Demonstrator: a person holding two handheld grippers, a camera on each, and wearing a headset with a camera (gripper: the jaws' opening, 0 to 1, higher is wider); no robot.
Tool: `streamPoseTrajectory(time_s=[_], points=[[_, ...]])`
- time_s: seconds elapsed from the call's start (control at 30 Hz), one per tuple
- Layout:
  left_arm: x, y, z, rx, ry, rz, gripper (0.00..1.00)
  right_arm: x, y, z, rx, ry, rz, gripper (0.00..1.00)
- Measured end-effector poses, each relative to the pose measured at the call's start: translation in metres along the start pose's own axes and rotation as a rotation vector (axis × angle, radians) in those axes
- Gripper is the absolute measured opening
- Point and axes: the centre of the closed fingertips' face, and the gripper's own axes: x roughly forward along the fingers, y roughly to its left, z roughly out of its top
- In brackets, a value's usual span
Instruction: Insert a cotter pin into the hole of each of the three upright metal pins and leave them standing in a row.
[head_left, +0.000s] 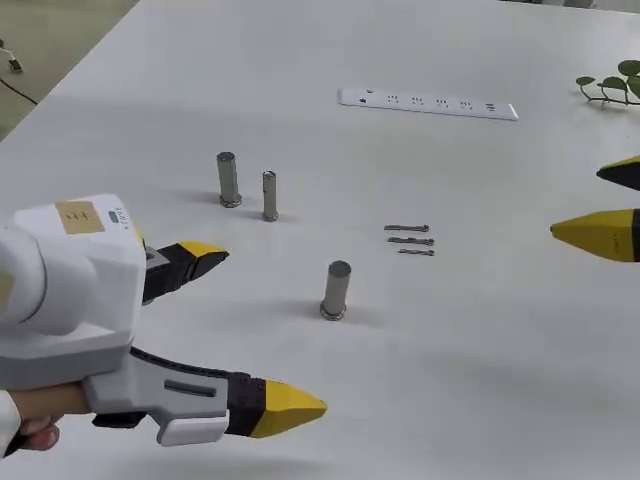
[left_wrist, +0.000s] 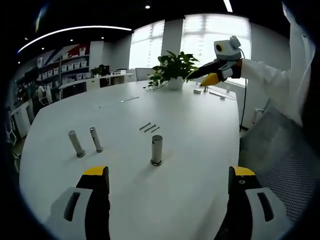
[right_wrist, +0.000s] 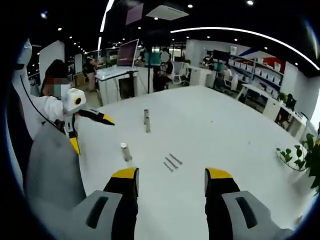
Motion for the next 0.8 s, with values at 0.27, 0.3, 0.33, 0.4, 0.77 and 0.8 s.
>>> streamPoseTrajectory(time_s=[0.27, 0.3, 0.33, 0.4, 0.77, 0.8], points=[[-0.006, -0.002, 0.001, -0.017, -0.015, 0.014, 0.99, 0.022, -0.004, -0.001, -0.074, 0.106, 0.079, 0.38], [-0.007, -0.003, 0.0, -0.019, -0.014, 0.016, 0.99, 0.025, -0.004, -0.001, -0.102, 0.122, 0.09, 0.35], [-0.008, -0.003, -0.001, -0.02, -0.014, 0.018, 0.99, 0.028, -0.003, 0.0, -0.115, 0.123, 0.099, 0.33], [-0.009, -0.003, -0.002, -0.028, -0.014, 0.02, 0.99, 0.034, -0.001, -0.001, -0.129, 0.139, 0.122, 0.32], [-0.019, 0.001, -0.002, -0.069, -0.019, 0.042, 0.99, 0.071, 0.005, -0.009, -0.222, 0.253, 0.223, 0.26], [-0.02, 0.001, -0.002, -0.069, -0.018, 0.043, 0.99, 0.075, 0.005, -0.01, -0.227, 0.26, 0.23, 0.26]])
